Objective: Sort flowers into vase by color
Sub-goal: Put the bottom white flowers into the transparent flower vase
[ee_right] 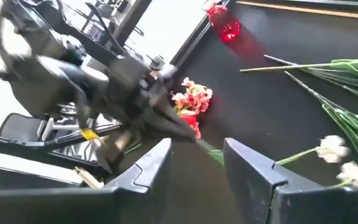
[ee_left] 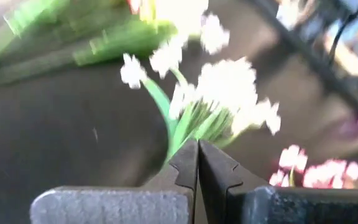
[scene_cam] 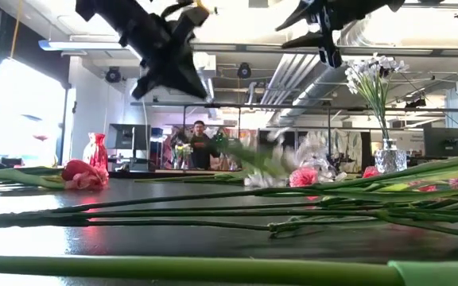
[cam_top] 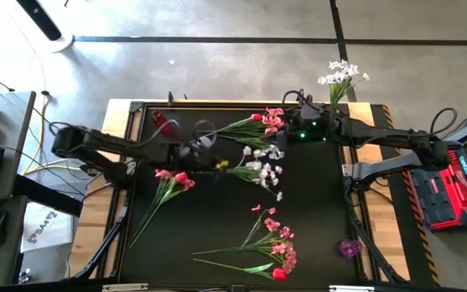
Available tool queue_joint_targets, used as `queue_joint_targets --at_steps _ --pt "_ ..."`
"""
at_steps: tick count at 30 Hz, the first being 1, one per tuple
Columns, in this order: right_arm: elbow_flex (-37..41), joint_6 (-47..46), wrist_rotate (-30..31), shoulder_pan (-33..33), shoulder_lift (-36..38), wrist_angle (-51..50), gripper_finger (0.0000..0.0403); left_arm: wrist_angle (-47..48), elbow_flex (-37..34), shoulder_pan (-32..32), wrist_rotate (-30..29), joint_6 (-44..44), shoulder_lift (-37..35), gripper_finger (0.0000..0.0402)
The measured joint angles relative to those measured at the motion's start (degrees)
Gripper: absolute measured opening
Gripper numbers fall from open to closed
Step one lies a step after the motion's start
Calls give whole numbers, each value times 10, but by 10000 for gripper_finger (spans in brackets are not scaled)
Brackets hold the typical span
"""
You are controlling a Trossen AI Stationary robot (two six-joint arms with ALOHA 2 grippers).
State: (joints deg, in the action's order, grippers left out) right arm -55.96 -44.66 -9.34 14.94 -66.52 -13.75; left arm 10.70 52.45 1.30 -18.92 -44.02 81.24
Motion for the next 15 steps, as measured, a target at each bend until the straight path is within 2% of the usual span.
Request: queue_joint_targets --at_steps 7,11,15 --pt "5 -3 2 -34 1 -3 142 -17 1 -37 -19 51 -67 0" --pt "5 -4 51 -43 1 -29 147 5 2 -57 46 117 -63 1" --pt "5 -3 74 -42 -14 -95 147 25 1 -52 99 148 4 22"
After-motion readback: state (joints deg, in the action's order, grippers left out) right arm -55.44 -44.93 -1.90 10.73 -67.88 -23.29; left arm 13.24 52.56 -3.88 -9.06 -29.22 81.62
